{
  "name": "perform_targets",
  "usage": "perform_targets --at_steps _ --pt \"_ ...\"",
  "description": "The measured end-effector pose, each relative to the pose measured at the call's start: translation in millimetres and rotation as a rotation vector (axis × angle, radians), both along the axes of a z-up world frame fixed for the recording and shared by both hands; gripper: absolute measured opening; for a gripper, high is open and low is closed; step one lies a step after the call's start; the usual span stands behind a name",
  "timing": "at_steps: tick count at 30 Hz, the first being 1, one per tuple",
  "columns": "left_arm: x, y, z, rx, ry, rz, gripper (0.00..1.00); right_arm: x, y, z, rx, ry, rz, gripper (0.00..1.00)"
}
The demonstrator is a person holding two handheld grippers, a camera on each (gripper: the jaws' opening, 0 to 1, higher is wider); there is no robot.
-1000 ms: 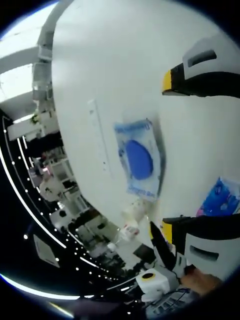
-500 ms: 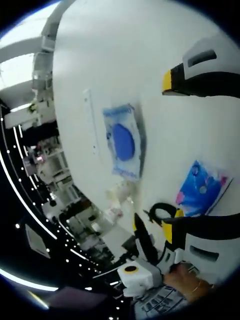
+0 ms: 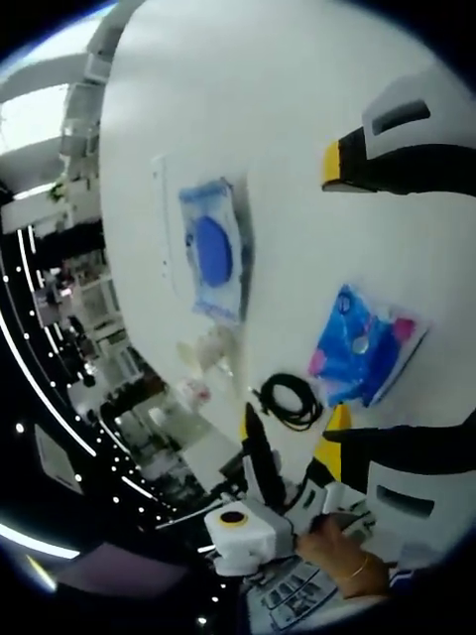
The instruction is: Arrange the tabletop items into an orderly group along one side of the table until the central work area is clear of visible clutter.
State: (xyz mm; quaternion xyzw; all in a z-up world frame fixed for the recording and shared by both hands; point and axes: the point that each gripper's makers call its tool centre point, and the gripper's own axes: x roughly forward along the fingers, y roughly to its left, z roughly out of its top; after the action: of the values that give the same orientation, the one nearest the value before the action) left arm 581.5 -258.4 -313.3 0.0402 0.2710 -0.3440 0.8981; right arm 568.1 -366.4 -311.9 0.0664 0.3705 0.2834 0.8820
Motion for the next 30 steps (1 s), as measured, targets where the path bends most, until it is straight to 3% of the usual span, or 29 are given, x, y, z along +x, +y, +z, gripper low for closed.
perform_targets --at_steps 17,30 --pt "-31.8 17 -29.5 0.033 0.069 -0.018 0.77 -38 4 -37.5 -0.054 0.086 0.073 0.89" --pt "-46.9 20 -46.8 0.013 0.128 -0.009 0.58 -47 3 -60.4 -0.123 0.11 0.112 0.73"
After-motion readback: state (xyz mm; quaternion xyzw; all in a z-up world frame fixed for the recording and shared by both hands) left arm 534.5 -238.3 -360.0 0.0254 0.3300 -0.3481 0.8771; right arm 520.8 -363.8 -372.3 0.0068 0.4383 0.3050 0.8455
